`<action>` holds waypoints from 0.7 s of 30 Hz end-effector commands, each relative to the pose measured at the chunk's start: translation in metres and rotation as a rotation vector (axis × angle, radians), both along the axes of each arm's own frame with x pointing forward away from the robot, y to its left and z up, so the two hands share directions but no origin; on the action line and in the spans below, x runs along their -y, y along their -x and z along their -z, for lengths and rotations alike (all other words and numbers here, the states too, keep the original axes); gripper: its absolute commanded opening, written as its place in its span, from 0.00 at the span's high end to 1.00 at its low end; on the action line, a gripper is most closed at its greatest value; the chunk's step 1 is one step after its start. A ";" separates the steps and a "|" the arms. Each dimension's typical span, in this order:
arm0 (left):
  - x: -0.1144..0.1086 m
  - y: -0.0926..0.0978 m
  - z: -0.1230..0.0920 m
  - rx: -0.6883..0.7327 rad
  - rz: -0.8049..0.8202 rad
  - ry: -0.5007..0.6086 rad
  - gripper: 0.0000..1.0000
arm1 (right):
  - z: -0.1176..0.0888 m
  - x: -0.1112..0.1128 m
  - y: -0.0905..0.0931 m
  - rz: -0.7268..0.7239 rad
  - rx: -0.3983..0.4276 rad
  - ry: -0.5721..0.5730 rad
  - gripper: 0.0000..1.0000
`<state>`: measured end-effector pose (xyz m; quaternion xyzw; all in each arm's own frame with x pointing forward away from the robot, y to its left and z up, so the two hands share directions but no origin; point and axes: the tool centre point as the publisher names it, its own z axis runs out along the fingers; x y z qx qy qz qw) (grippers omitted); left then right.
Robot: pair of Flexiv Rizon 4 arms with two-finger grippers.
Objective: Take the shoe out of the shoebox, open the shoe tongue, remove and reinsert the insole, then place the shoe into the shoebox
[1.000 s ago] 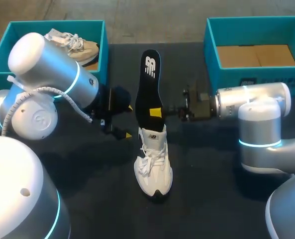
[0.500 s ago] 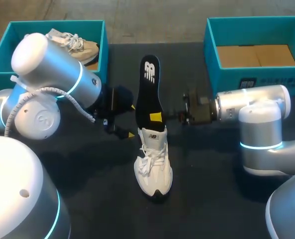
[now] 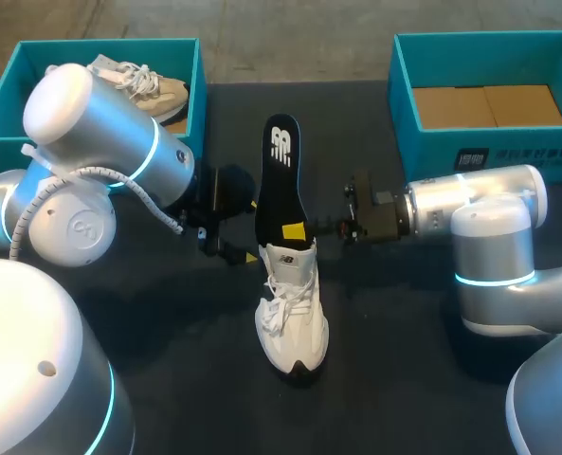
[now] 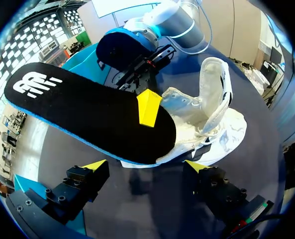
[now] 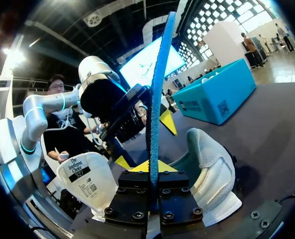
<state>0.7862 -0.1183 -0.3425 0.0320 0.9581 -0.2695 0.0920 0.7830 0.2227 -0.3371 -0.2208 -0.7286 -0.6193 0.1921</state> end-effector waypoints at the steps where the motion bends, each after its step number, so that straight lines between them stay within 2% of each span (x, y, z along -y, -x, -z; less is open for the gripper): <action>1: 0.000 0.001 0.001 0.004 0.000 0.000 0.00 | 0.004 -0.005 0.000 -0.001 -0.006 0.006 1.00; 8: 0.000 0.000 0.000 0.002 0.006 -0.002 0.00 | -0.005 0.000 -0.001 0.012 0.013 0.013 1.00; 10: 0.001 0.000 0.000 0.002 0.007 -0.002 0.00 | -0.007 0.000 -0.002 0.013 0.020 0.014 0.78; 11: 0.002 0.000 0.000 0.001 0.008 -0.002 0.00 | -0.009 0.001 -0.002 0.015 0.026 0.016 0.77; 21: 0.003 0.001 0.002 -0.001 0.009 -0.002 0.00 | -0.020 0.002 -0.006 0.020 0.062 0.019 0.83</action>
